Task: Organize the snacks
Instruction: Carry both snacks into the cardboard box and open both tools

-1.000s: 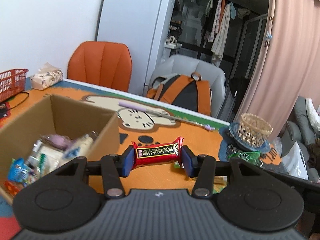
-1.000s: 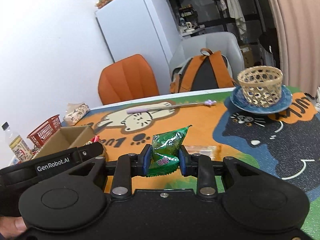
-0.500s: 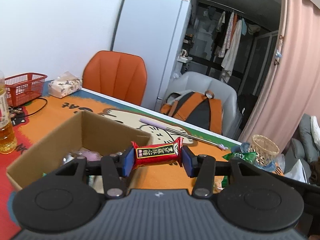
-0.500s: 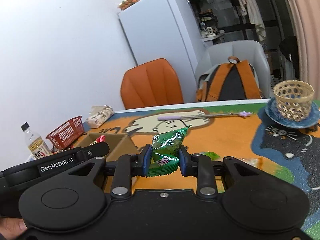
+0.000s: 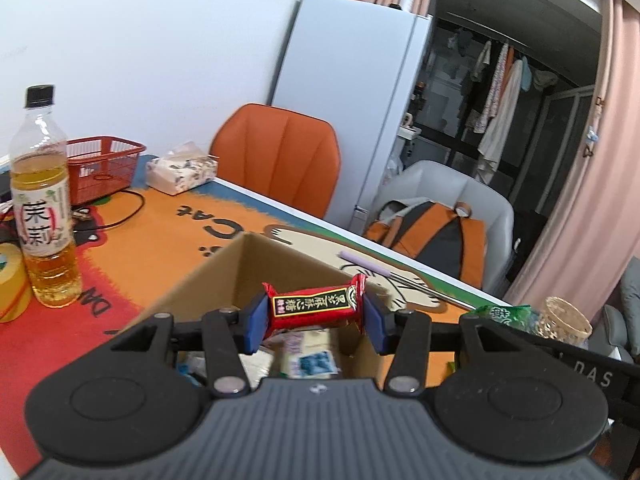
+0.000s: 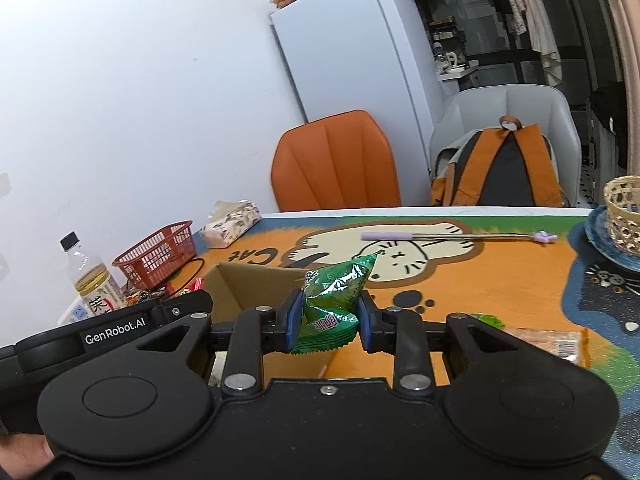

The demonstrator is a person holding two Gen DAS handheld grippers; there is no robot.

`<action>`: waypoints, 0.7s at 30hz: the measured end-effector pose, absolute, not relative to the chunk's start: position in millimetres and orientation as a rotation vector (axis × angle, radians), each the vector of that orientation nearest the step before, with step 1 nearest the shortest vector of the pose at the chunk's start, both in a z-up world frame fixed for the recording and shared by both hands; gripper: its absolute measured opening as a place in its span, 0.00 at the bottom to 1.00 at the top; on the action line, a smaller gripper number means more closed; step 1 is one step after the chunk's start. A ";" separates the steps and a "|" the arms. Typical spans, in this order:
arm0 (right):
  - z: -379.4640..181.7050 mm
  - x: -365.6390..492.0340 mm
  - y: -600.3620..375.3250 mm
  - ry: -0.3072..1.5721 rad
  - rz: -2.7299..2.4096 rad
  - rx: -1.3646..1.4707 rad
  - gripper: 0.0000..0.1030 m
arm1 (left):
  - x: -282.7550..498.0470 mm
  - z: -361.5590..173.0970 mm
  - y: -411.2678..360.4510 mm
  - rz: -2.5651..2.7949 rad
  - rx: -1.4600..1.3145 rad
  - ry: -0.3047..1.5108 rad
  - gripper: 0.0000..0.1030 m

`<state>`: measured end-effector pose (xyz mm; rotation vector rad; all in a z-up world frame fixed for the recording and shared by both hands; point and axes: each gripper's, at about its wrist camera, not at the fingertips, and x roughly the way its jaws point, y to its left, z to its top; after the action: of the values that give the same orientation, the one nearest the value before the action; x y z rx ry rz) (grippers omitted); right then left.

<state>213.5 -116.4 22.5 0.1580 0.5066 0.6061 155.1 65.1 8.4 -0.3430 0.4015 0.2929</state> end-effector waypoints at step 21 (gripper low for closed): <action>27.1 208.4 -54.3 0.508 0.662 0.085 0.29 | 132.5 -3.8 134.3 0.386 -0.435 0.398 0.48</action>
<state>208.4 -54.3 27.1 0.0854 0.5083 0.6624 132.5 134.3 -3.8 -0.4347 0.3977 0.3863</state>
